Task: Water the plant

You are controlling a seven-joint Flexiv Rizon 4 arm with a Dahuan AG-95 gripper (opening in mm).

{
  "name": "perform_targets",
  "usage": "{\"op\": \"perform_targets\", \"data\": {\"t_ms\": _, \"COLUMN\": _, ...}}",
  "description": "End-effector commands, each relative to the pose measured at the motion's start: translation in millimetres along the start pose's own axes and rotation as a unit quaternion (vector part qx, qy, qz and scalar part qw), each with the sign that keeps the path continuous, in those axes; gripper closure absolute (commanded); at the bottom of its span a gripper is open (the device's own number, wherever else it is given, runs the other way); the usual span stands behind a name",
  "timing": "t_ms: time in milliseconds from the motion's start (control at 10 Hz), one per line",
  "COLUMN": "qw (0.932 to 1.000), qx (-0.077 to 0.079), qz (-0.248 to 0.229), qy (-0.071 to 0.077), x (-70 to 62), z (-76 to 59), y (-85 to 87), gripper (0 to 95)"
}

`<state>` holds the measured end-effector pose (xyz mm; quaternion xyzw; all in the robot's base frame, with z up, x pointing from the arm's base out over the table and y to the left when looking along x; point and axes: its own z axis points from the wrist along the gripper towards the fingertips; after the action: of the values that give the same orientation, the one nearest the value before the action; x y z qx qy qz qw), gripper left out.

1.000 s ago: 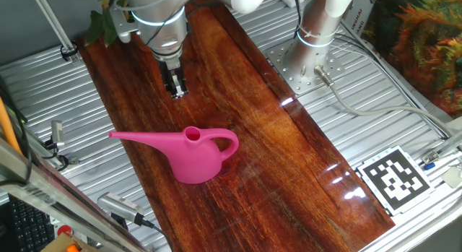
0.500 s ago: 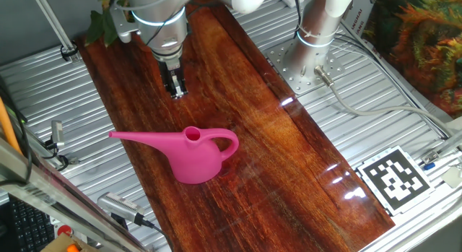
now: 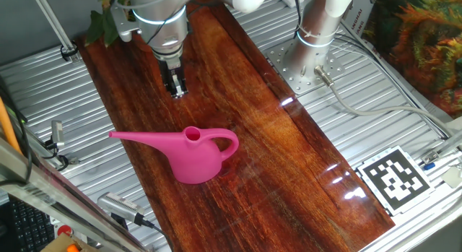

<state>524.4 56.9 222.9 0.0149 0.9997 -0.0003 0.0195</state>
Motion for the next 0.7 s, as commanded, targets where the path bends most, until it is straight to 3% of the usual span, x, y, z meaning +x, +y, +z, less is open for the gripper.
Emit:
{"op": "perform_targets", "data": {"t_ms": 100, "qw": 0.9912, "qx": 0.01, "qz": -0.132, "qy": -0.001, "x": 1.1, "z": -0.3, "y": 0.2, "gripper": 95.0}}
{"op": "perform_targets", "data": {"t_ms": 700, "qw": 0.9861, "qx": 0.002, "qz": -0.166, "qy": 0.004, "x": 4.3, "z": -1.8, "y": 0.3, "gripper": 95.0}}
